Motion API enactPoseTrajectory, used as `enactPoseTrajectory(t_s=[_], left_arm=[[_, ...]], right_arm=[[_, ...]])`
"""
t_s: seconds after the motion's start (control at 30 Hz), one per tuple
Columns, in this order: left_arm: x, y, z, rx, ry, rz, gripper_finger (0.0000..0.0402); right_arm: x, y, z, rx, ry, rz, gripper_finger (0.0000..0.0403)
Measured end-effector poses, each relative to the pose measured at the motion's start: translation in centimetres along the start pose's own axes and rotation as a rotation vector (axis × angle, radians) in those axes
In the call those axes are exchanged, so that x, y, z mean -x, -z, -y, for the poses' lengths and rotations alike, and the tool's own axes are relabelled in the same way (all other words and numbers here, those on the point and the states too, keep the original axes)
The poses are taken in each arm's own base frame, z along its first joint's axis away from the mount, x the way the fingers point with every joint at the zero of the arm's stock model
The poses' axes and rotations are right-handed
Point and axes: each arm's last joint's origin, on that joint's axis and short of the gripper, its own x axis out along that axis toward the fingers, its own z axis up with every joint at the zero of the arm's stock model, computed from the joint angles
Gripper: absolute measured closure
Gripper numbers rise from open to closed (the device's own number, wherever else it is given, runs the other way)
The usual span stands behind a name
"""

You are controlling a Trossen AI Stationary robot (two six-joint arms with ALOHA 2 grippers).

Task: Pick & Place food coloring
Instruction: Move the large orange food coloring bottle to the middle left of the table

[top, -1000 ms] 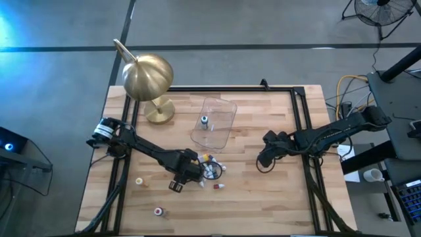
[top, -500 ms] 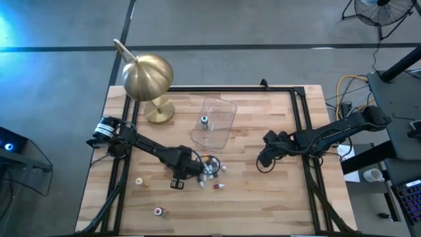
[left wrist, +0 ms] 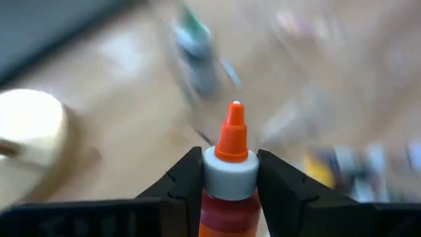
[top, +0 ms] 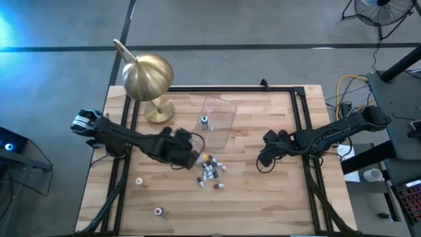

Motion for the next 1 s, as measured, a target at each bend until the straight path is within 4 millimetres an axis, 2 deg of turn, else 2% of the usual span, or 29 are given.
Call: enactPoseTrajectory(t_s=[0.17,0.37,0.6,1.0], left_arm=[[0.4,-0.1,-1.8,0.22,-0.089,0.214,0.0304],[-1.9,2.8,-2.8,0.34,-0.125,0.299,0.0304],[-4.1,5.5,-4.0,0.359,-0.162,0.403,0.0303],[-6.8,10.2,-8.0,0.448,-0.216,0.522,0.0303]], right_arm=[[0.0,0.0,0.0,0.003,0.001,0.004,0.0188],[0.0,0.0,0.0,0.002,-0.001,0.003,0.0188],[0.0,0.0,0.0,0.002,-0.006,-0.001,0.0188],[0.0,0.0,0.0,0.023,-0.006,-0.002,0.0188]])
